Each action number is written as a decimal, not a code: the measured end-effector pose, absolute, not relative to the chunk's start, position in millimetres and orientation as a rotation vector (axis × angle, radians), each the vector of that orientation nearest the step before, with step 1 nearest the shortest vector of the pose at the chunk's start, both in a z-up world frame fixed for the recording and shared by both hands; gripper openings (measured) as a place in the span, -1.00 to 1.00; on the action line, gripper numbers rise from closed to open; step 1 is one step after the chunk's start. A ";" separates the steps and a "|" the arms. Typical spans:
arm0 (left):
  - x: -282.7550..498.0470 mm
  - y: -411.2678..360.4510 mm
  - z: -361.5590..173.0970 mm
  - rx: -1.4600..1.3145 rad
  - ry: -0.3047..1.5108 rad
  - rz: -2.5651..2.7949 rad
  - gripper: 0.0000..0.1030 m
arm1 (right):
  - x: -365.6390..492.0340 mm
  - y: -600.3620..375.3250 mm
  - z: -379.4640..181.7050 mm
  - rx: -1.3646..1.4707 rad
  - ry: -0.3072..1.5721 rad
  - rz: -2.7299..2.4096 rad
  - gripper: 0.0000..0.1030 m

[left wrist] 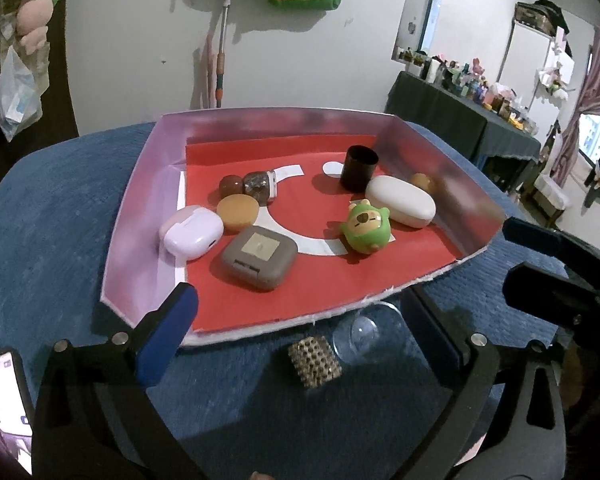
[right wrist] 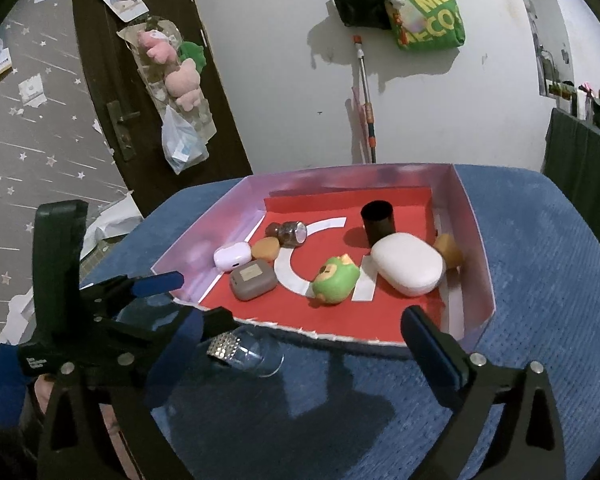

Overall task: Organize rigid objects
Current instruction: 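Withdraw both tools from the box toward the mesh cylinder and clear cup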

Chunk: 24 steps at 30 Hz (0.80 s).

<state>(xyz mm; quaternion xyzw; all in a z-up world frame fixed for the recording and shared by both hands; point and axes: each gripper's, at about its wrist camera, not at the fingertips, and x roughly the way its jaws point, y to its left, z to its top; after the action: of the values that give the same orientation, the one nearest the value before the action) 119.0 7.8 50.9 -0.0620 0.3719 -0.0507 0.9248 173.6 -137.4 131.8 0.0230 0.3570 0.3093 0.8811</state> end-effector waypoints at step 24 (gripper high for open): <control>78.5 27.6 23.2 -0.174 0.823 -0.076 1.00 | 177.0 -115.4 78.2 0.007 0.852 0.544 1.00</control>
<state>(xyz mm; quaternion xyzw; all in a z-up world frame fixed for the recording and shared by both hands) 78.5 27.6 23.2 -0.0846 0.3992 -0.0367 0.9122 177.0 -115.4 78.2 0.0032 0.4080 0.2608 0.8749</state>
